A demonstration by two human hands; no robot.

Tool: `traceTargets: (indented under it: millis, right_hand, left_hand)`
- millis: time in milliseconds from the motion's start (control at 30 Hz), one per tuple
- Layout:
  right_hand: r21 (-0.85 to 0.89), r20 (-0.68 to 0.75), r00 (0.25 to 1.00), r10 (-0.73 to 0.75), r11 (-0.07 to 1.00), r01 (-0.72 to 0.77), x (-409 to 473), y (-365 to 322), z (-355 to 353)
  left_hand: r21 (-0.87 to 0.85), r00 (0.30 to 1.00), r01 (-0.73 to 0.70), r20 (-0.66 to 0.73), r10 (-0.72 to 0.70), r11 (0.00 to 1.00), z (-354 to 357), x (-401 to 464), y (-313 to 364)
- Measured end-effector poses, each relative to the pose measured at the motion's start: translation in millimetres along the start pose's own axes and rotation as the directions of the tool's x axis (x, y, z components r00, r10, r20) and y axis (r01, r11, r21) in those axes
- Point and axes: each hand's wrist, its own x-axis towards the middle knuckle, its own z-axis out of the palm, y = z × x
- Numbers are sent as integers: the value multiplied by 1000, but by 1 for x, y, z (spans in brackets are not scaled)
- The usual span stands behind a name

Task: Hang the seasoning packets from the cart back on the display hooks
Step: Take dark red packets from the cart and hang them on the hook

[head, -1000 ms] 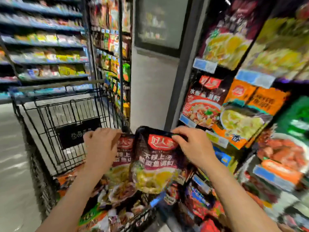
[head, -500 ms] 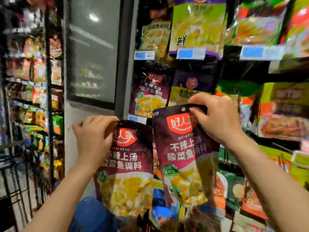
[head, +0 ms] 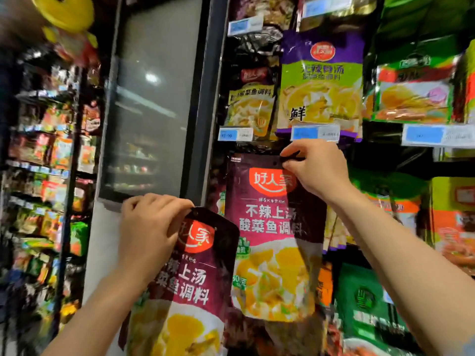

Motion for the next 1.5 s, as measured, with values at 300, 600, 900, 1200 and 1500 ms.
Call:
traceTargets:
  millis: [300, 600, 900, 1200, 1500]
  right_hand:
    - [544, 150, 949, 277, 779, -313, 64, -5, 109]
    - [603, 67, 967, 245, 762, -235, 99, 11, 166]
    - [749, -54, 988, 143, 661, -55, 119, 29, 196]
    - [836, -76, 991, 111, 548, 3, 119, 34, 195]
    - [741, 13, 982, 190, 657, -137, 139, 40, 203]
  left_hand:
    - [100, 971, -212, -91, 222, 972, 44, 33, -47]
    - [104, 987, -149, -51, 155, 983, 114, 73, -59]
    - [-11, 987, -148, -64, 147, 989, 165, 118, -52]
    - [-49, 988, -150, -56, 147, 988, 173, 112, -54]
    - [-67, 998, -64, 0, 64, 996, 174, 111, -57]
